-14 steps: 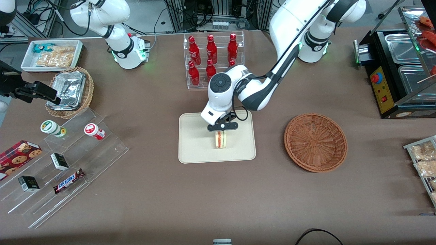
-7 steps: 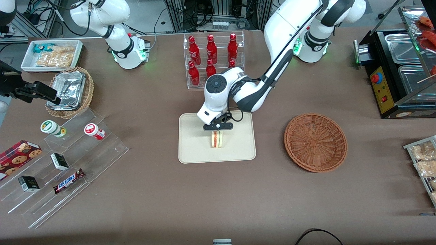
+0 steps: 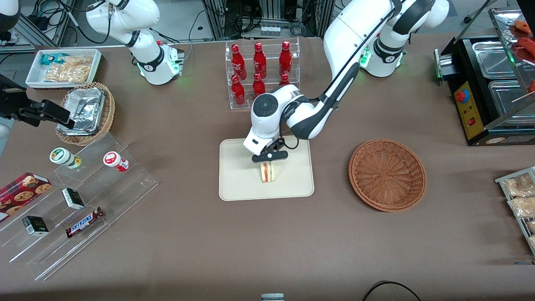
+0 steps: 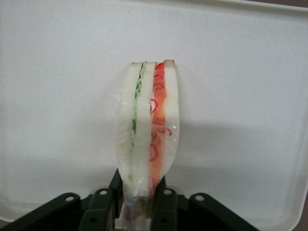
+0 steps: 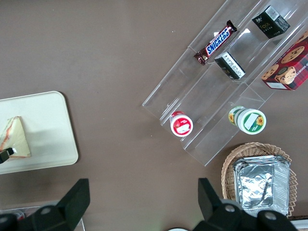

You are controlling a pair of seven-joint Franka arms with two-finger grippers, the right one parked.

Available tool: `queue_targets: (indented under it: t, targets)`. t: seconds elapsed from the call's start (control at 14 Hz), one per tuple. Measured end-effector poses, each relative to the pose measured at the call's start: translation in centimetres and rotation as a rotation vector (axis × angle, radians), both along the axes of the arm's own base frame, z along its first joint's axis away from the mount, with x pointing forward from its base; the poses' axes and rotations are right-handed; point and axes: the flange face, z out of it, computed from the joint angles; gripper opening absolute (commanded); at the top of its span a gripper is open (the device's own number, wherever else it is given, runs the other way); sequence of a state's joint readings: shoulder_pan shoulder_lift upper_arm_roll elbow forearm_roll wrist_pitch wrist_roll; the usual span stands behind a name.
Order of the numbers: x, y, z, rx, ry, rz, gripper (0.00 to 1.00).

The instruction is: Place sandwich from basket to tray

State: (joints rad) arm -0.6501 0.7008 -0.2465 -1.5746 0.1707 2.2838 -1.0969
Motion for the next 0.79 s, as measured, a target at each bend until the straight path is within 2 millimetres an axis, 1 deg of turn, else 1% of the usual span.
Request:
queue_targets:
  t: [0.14, 0.21, 0.29, 0.36, 0.43, 0.5, 0.64, 0.79]
  targets:
    - [0.6, -0.1, 1.0, -0.01, -0.013, 0.011, 1.0]
    - [1.0, 0.0, 2.2, -0.009, -0.021, 0.017, 1.0]
    - [1.4, 0.3, 4.1, 0.001, -0.026, 0.028, 1.0]
    - [2.0, 1.2, 6.6, 0.015, -0.033, 0.048, 1.0]
    - [3.0, 2.7, 9.5, 0.032, -0.037, 0.075, 1.0]
    - [3.8, 4.6, 12.6, 0.048, -0.034, 0.11, 1.0]
    - [5.2, 9.3, 18.7, 0.07, -0.011, 0.192, 1.0]
    - [6.2, 14.3, 23.5, 0.096, 0.01, 0.273, 1.0]
